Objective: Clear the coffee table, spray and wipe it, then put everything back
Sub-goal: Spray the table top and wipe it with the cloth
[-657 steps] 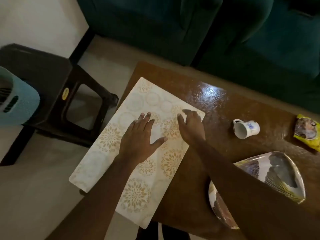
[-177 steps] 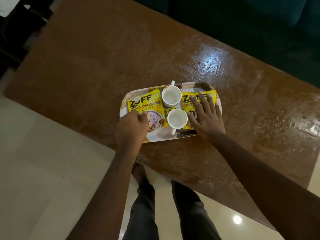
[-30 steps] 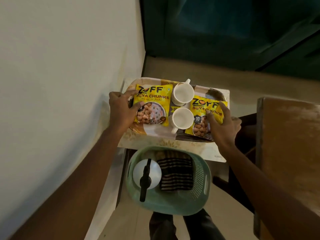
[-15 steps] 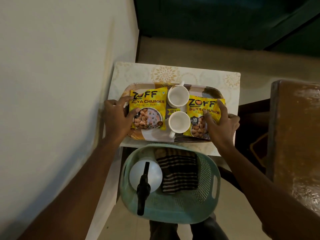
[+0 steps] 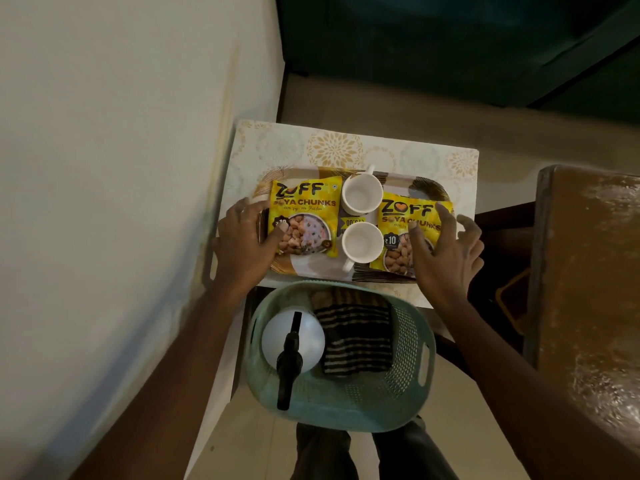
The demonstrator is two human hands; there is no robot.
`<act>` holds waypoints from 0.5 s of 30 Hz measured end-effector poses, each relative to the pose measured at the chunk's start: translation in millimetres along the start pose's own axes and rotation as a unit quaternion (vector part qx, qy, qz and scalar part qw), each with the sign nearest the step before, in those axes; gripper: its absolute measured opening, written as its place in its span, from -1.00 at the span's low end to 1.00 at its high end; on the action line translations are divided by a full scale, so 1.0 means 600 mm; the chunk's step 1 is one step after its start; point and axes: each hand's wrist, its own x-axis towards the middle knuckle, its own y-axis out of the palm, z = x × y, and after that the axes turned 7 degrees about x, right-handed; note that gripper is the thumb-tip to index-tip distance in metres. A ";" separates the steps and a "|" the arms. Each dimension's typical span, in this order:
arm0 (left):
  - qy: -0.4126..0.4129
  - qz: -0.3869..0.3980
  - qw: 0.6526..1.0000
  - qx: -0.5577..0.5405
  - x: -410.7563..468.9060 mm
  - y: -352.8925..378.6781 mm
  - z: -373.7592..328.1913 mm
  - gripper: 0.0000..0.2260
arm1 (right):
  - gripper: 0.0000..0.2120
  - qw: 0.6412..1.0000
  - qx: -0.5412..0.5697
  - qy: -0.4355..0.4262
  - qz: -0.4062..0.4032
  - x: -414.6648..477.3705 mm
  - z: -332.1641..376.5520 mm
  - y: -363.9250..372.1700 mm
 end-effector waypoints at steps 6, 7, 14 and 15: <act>0.096 0.045 0.992 -0.063 -0.098 -0.049 -0.011 -0.64 | -0.76 0.987 0.109 -0.119 -0.012 -0.078 0.041 -0.028; 0.108 0.048 0.991 -0.064 -0.117 -0.056 -0.006 -0.65 | -0.83 0.979 0.136 -0.149 -0.008 -0.098 0.046 -0.033; 0.184 0.075 0.980 0.009 -0.217 -0.051 0.036 -0.40 | -0.79 0.946 0.084 -0.261 0.170 -0.214 0.026 -0.022; 0.199 0.069 0.977 0.041 -0.225 -0.049 0.039 -0.36 | -0.75 0.941 0.031 -0.258 0.218 -0.216 0.016 -0.010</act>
